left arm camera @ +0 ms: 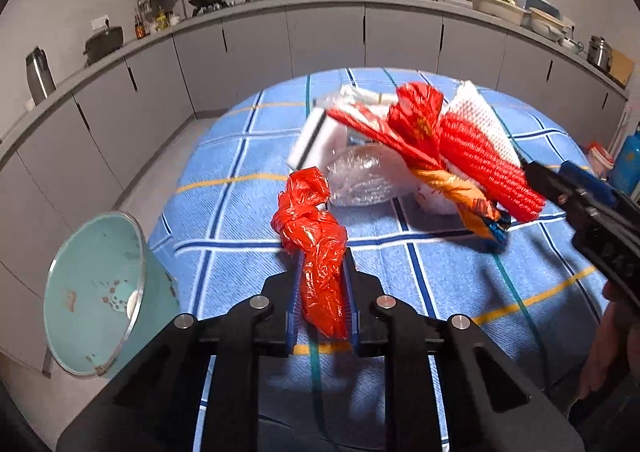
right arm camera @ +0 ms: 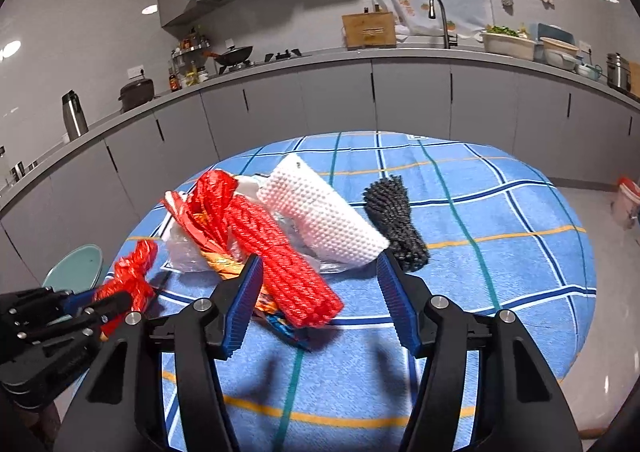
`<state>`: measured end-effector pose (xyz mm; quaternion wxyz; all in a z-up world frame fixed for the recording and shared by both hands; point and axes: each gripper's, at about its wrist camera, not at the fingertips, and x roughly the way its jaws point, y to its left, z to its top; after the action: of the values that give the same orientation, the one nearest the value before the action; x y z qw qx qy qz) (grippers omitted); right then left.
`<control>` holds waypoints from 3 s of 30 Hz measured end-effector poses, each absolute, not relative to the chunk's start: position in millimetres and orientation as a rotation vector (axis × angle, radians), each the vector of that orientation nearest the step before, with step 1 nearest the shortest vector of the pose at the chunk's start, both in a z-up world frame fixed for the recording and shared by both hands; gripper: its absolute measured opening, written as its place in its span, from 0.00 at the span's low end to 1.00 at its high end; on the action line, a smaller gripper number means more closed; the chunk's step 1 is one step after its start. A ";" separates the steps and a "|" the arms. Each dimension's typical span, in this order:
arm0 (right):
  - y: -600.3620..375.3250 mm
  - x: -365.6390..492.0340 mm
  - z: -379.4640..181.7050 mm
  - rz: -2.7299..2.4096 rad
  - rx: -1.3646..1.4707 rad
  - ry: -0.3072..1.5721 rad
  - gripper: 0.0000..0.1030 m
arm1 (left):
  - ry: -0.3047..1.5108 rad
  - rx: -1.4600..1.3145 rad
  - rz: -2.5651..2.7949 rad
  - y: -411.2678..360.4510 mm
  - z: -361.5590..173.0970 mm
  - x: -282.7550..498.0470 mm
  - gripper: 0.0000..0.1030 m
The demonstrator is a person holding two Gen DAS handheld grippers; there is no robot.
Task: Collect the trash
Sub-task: 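Grasp the red plastic bag with the left tool while the right grasps the red mesh net, then carry red bag and red mesh net over the teal bin and open both tools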
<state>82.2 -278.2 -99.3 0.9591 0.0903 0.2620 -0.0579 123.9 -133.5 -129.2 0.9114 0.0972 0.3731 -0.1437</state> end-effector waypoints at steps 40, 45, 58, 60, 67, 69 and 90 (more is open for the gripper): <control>-249.4 71.6 -62.6 -0.065 0.117 0.471 0.12 | 0.613 0.097 -0.234 -81.5 -82.3 118.7 0.17; -231.8 76.7 -57.1 -0.032 0.095 0.462 0.12 | 0.605 0.078 -0.211 -68.6 -80.2 119.2 0.17; -188.4 90.8 -49.2 0.055 0.062 0.451 0.12 | 0.576 0.042 -0.119 -22.8 -67.9 122.8 0.17; -182.4 93.0 -47.3 0.071 0.057 0.448 0.12 | 0.574 0.039 -0.105 -15.7 -66.5 123.6 0.17; -159.1 99.6 -38.7 0.125 0.044 0.430 0.12 | 0.561 0.029 -0.048 10.4 -60.5 124.1 0.17; -153.6 101.5 -38.1 0.138 0.043 0.428 0.12 | 0.560 0.025 -0.033 18.4 -58.8 124.8 0.17; -82.9 129.8 -30.2 0.286 0.004 0.437 0.12 | 0.567 -0.016 0.116 93.6 -59.4 129.6 0.17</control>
<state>129.8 -82.9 -30.2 0.9661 0.0020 0.2160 0.1416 129.6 93.6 -59.4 0.9584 -0.0077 0.2795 0.0573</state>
